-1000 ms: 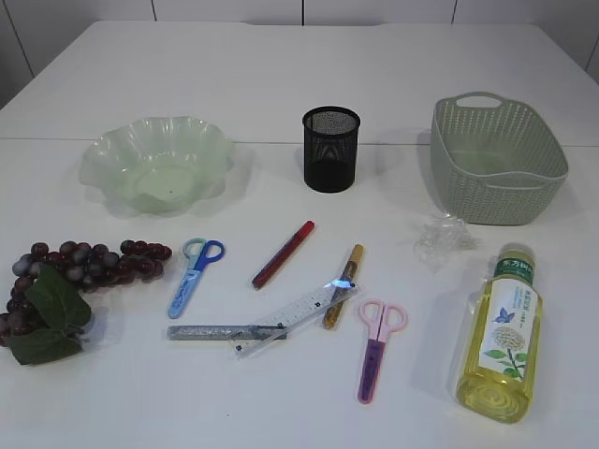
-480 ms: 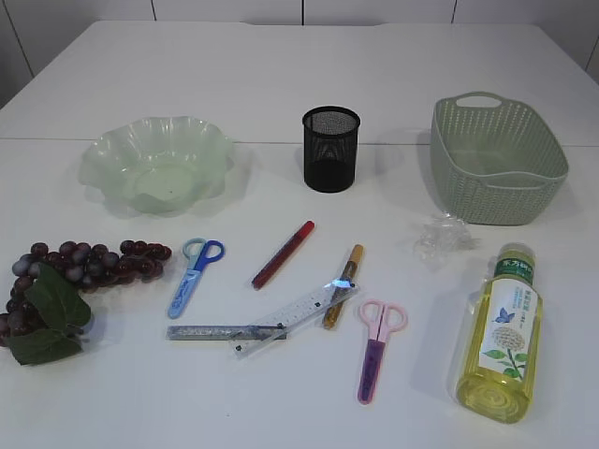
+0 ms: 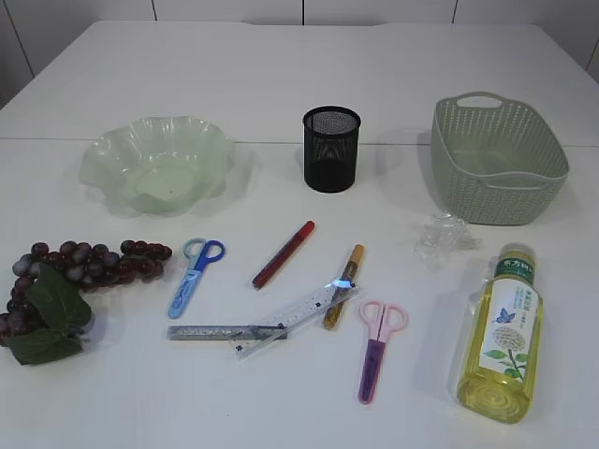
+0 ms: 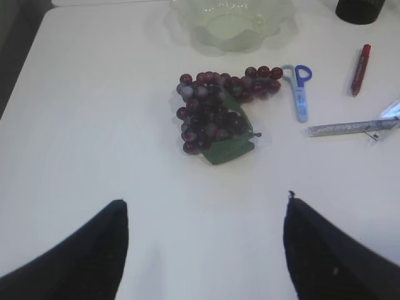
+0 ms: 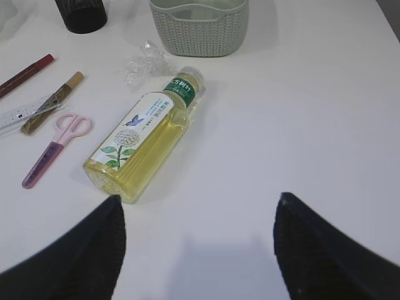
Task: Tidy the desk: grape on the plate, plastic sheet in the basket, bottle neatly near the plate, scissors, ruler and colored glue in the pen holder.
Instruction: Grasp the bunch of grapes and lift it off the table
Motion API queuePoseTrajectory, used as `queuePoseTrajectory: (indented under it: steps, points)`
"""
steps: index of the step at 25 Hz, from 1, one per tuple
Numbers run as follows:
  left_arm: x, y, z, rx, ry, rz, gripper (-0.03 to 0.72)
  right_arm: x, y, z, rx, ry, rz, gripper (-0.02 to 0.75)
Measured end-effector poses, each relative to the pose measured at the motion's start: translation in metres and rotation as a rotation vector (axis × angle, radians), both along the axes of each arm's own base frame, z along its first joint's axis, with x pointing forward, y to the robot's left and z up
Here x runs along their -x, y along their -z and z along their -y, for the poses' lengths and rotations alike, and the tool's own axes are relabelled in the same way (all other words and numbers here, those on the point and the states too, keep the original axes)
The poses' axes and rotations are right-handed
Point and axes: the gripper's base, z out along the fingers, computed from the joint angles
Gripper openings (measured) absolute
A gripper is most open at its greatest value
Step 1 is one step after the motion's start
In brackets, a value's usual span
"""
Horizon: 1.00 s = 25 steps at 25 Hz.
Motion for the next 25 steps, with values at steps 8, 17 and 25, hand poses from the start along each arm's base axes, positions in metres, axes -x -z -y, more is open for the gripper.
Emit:
queuePoseTrajectory:
  steps: [8, 17, 25]
  points:
    - [-0.02, -0.019, 0.002, -0.003, 0.002, -0.073, 0.561, 0.0, 0.0, 0.0, 0.0, 0.0, 0.0, 0.576]
    - [-0.054, -0.052, 0.005, 0.005, -0.006, -0.158, 0.561, -0.023, -0.006, 0.001, -0.079, 0.048, -0.197, 0.576]
    - [-0.095, -0.054, 0.009, 0.03, -0.042, -0.427, 0.561, -0.062, -0.043, 0.004, -0.119, 0.083, -0.301, 0.576]
